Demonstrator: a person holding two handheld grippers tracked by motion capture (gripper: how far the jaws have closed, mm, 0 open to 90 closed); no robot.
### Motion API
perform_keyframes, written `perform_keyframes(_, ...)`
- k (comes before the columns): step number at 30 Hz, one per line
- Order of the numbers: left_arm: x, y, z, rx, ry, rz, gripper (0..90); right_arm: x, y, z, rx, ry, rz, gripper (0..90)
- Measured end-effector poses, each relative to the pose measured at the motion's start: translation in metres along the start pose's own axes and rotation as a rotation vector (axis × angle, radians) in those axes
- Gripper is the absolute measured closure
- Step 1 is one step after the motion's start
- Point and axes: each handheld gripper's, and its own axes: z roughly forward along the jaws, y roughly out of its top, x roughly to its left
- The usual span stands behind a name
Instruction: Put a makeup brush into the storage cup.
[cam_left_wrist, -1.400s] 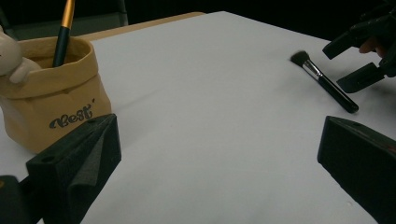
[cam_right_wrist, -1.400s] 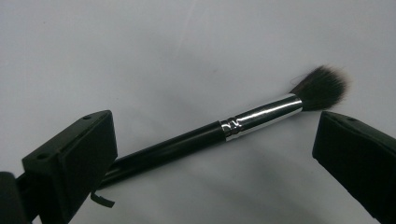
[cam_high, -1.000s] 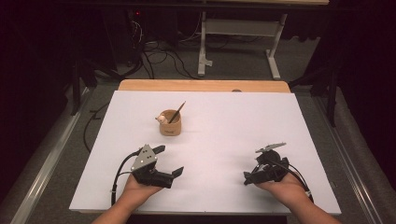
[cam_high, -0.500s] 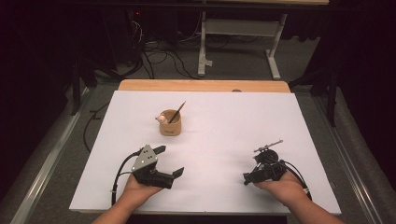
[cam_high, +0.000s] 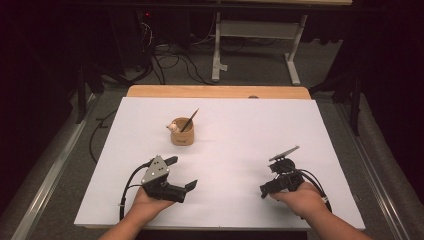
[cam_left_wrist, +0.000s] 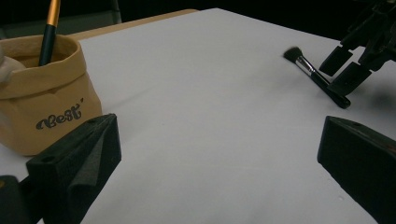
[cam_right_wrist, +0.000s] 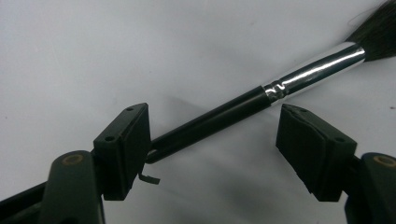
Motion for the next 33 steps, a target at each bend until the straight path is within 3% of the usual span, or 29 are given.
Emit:
perform_keyframes(11,-0.0002,-0.0001,0.0002,0.001,-0.002,-0.004,0.2,0.0025,0.0015,0.0027,0.036,0.007,0.007,41.9)
perform_keyframes(27,-0.0007,-0.0001,0.0003,0.006,-0.004,-0.002,0.2,0.0021,0.0008,0.0035,0.037,-0.079,-0.038,66.5)
perform_keyframes(33,-0.0012,-0.0001,0.0006,0.007,-0.005,0.0,0.2,0.0019,0.0006,0.0038,0.038,-0.092,-0.055,70.5)
